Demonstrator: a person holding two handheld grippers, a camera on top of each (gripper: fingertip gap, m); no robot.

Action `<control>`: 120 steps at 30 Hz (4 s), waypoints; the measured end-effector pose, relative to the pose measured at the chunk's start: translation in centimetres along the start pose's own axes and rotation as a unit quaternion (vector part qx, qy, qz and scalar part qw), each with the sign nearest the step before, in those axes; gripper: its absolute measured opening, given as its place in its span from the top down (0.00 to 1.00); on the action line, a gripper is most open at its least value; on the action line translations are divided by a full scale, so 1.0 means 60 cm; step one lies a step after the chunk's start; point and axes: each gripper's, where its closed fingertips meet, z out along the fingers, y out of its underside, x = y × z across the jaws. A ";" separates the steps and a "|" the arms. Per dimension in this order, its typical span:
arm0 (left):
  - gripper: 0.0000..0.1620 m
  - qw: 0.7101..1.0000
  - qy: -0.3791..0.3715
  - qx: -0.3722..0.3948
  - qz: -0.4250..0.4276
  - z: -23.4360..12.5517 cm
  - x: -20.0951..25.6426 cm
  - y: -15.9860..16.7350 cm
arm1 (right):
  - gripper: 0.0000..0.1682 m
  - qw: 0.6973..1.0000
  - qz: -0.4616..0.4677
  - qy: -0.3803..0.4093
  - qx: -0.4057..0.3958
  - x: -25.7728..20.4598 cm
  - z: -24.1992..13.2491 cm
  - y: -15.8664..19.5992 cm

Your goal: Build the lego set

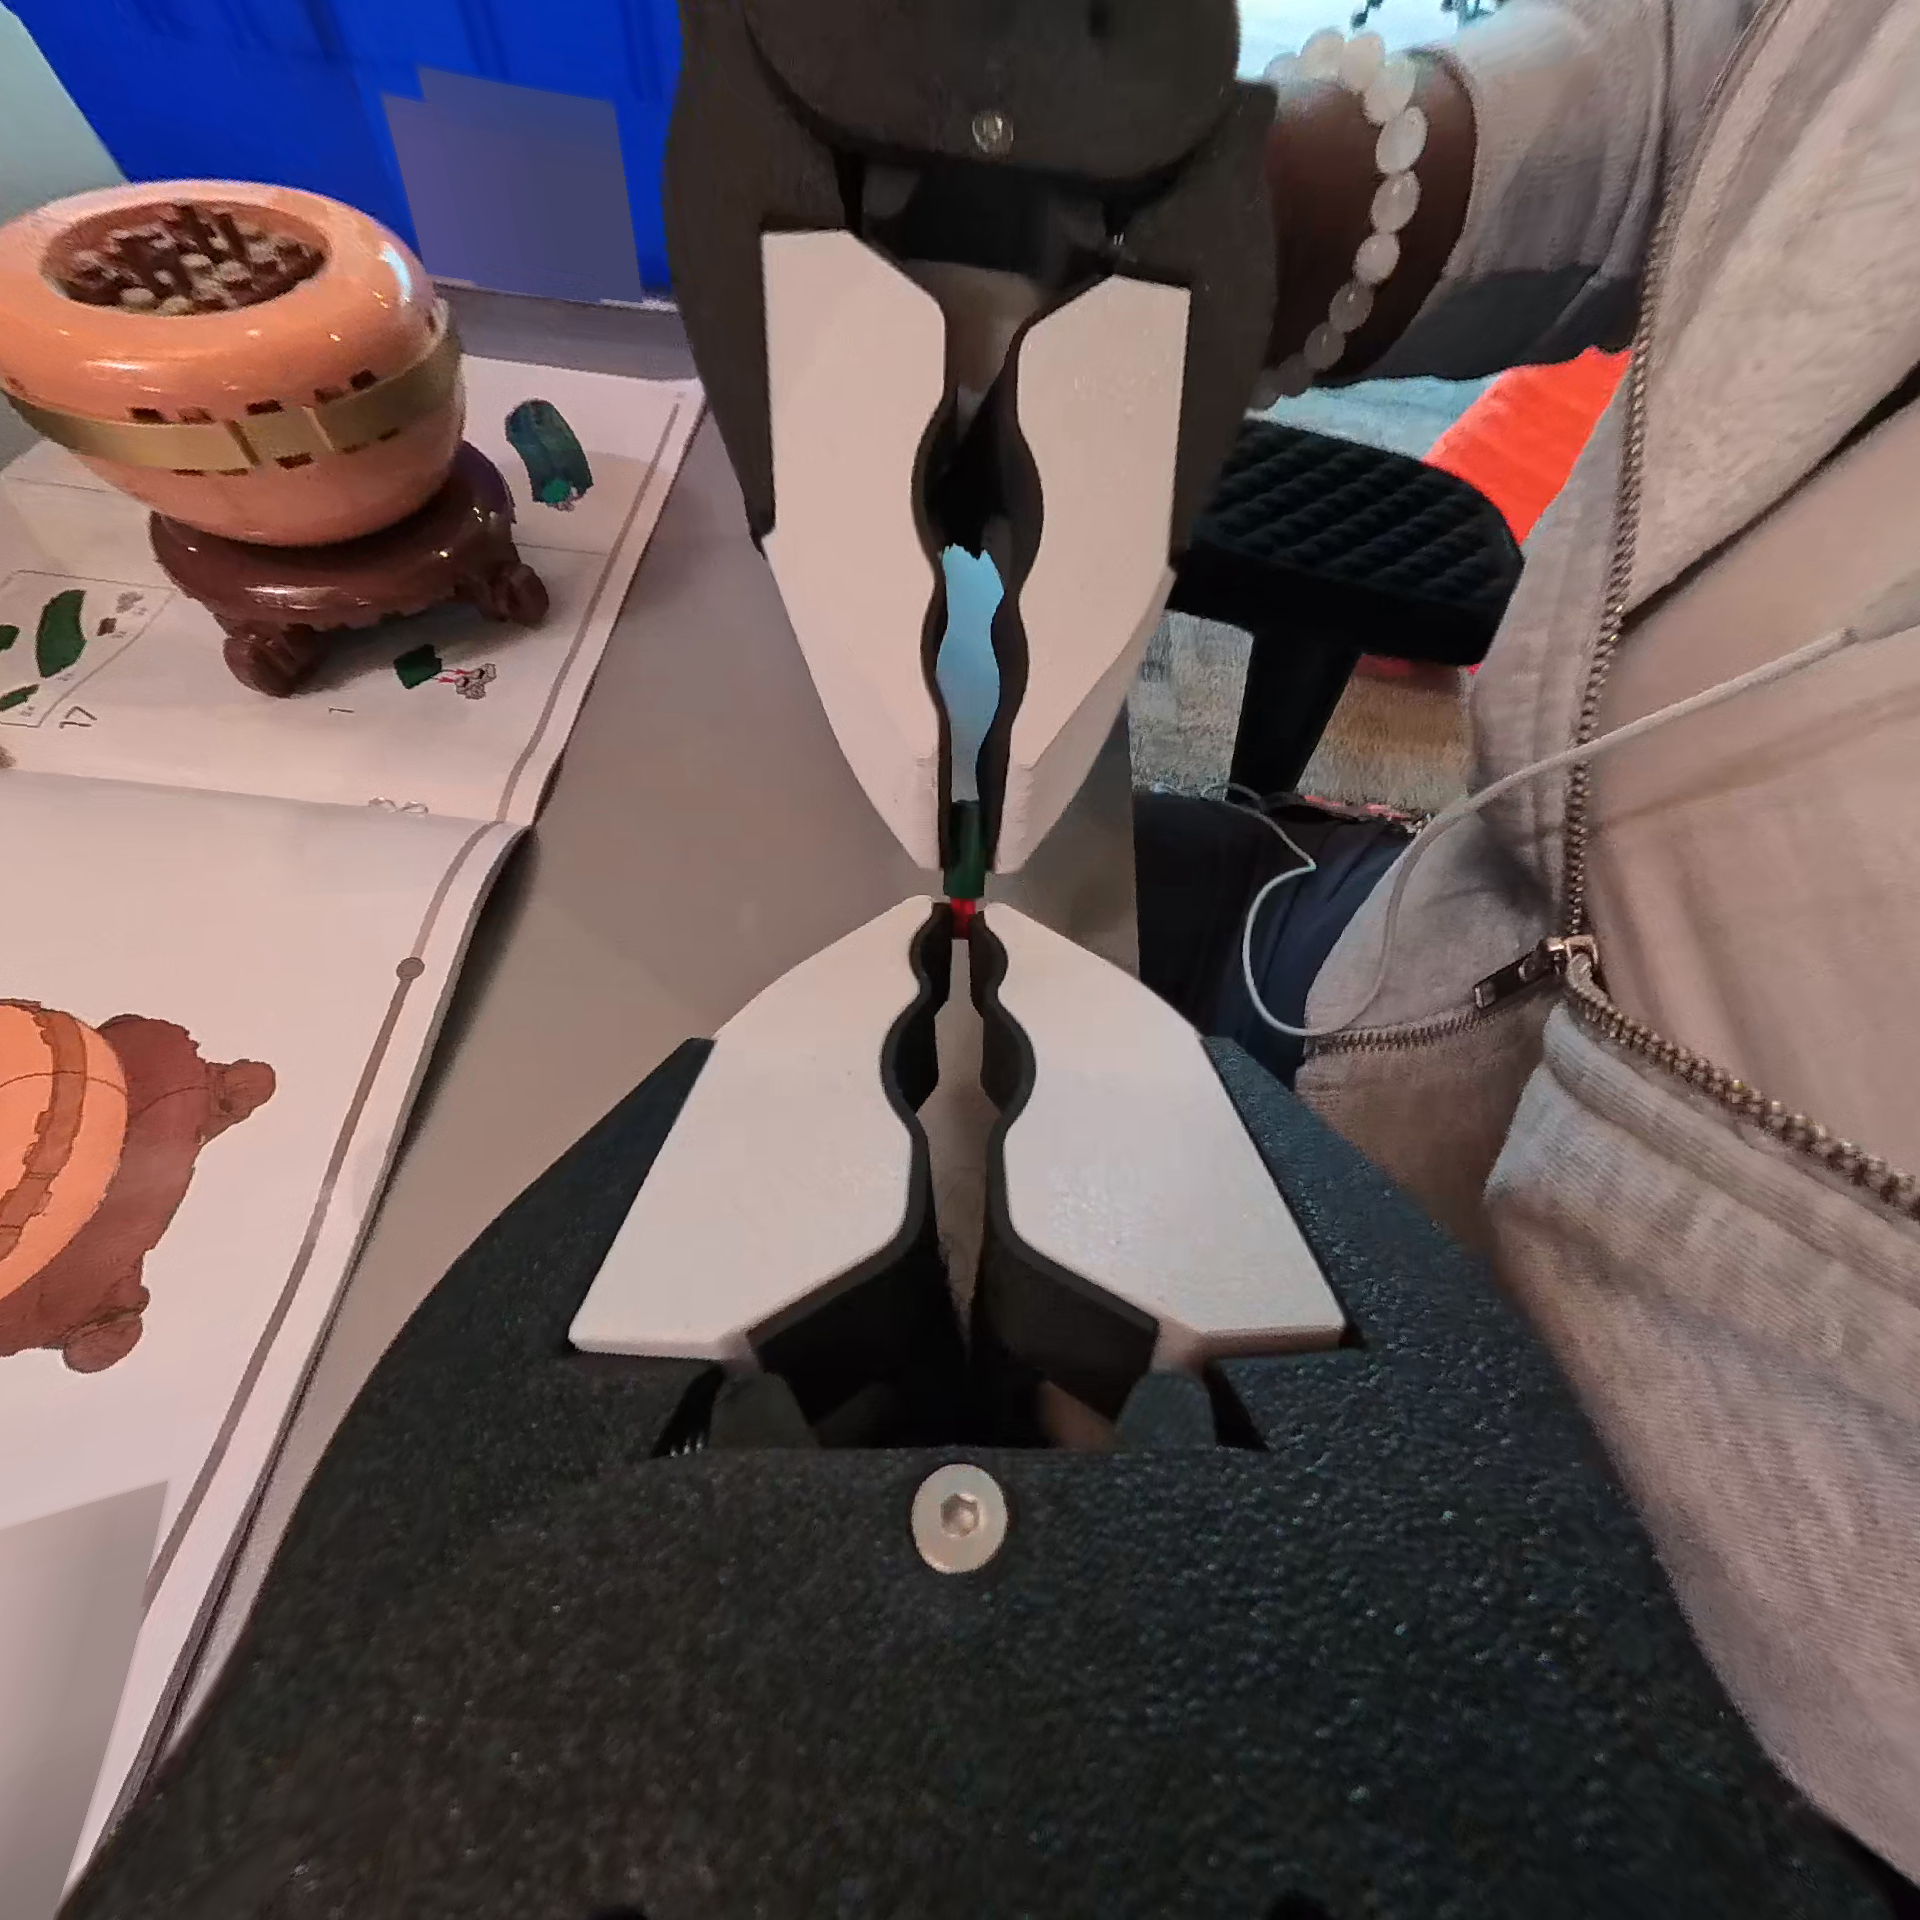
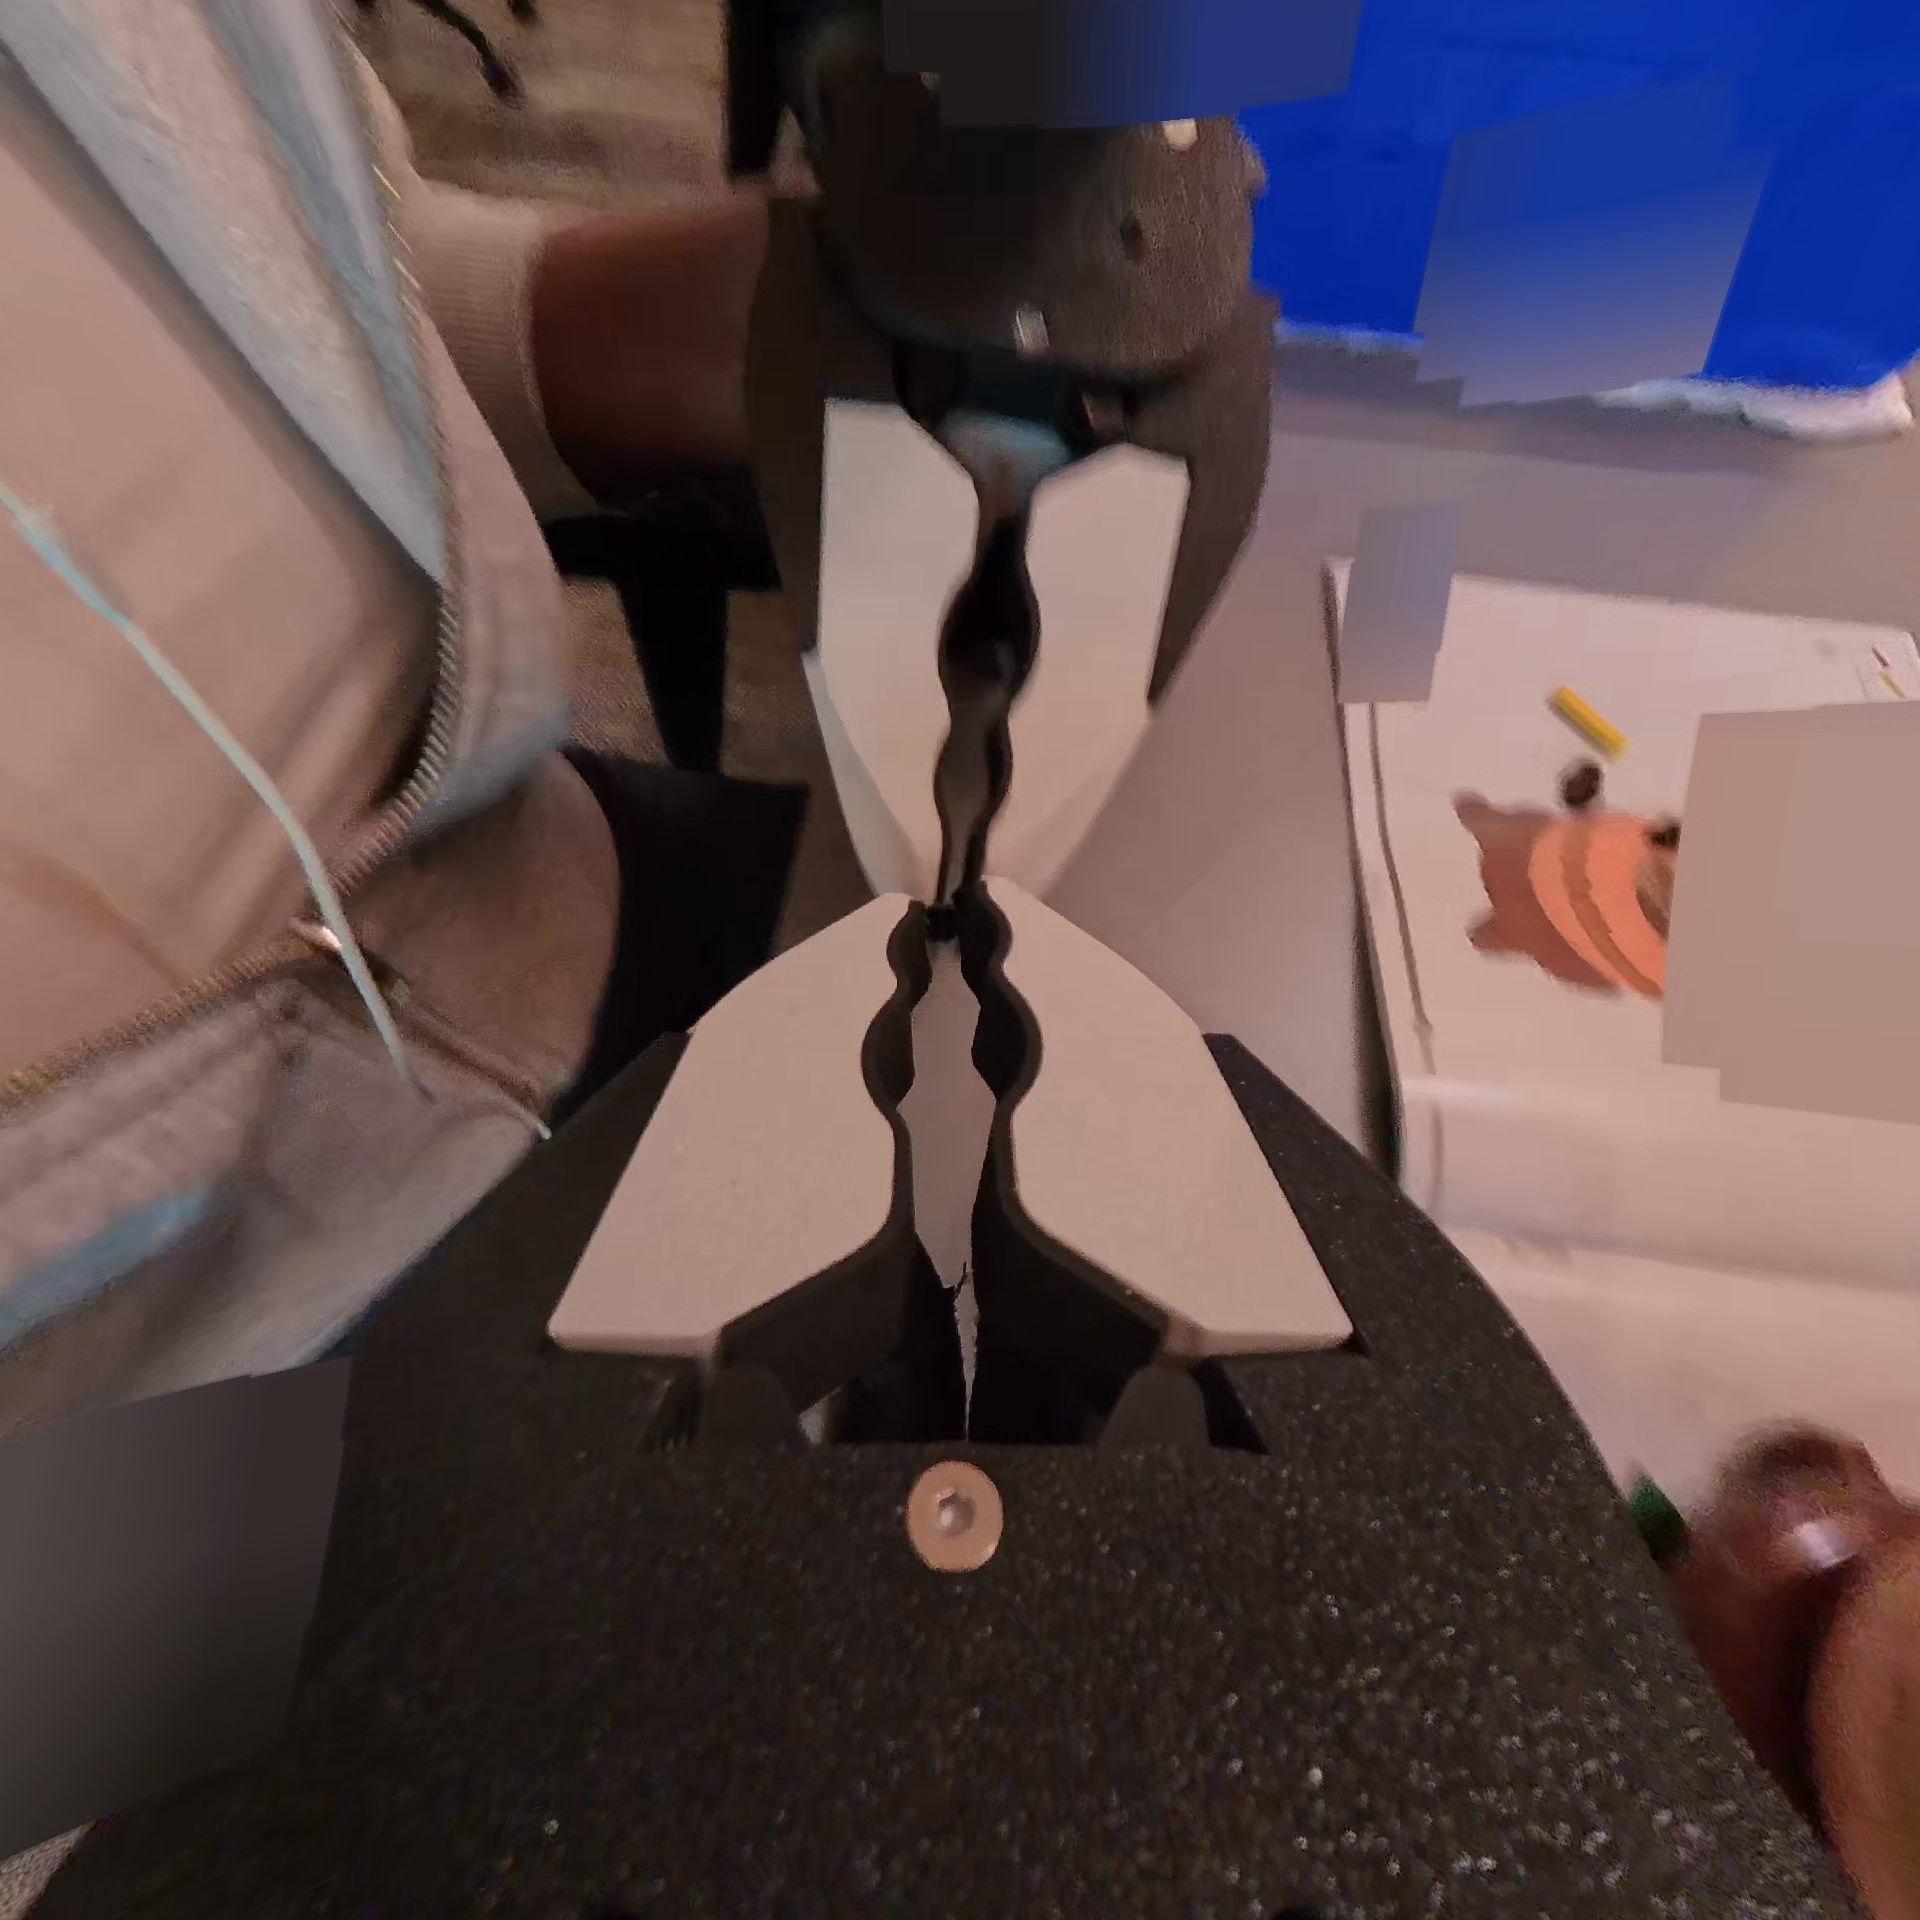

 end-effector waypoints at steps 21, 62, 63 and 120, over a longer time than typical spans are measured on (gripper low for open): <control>1.00 1.000 -0.003 -0.016 -0.009 0.007 -0.002 0.005 | 0.98 0.999 0.025 0.006 -0.036 0.000 -0.019 0.038; 0.80 0.977 -0.124 0.158 -0.078 -0.080 -0.091 -0.037 | 0.83 0.971 0.106 0.216 -0.002 0.104 -0.009 0.050; 0.80 0.977 -0.125 0.158 -0.077 -0.080 -0.091 -0.037 | 0.83 0.971 0.106 0.213 -0.008 0.103 -0.007 0.052; 0.82 0.974 -0.048 0.187 -0.122 -0.094 -0.075 -0.039 | 0.98 0.987 0.074 0.130 -0.054 0.082 0.020 0.065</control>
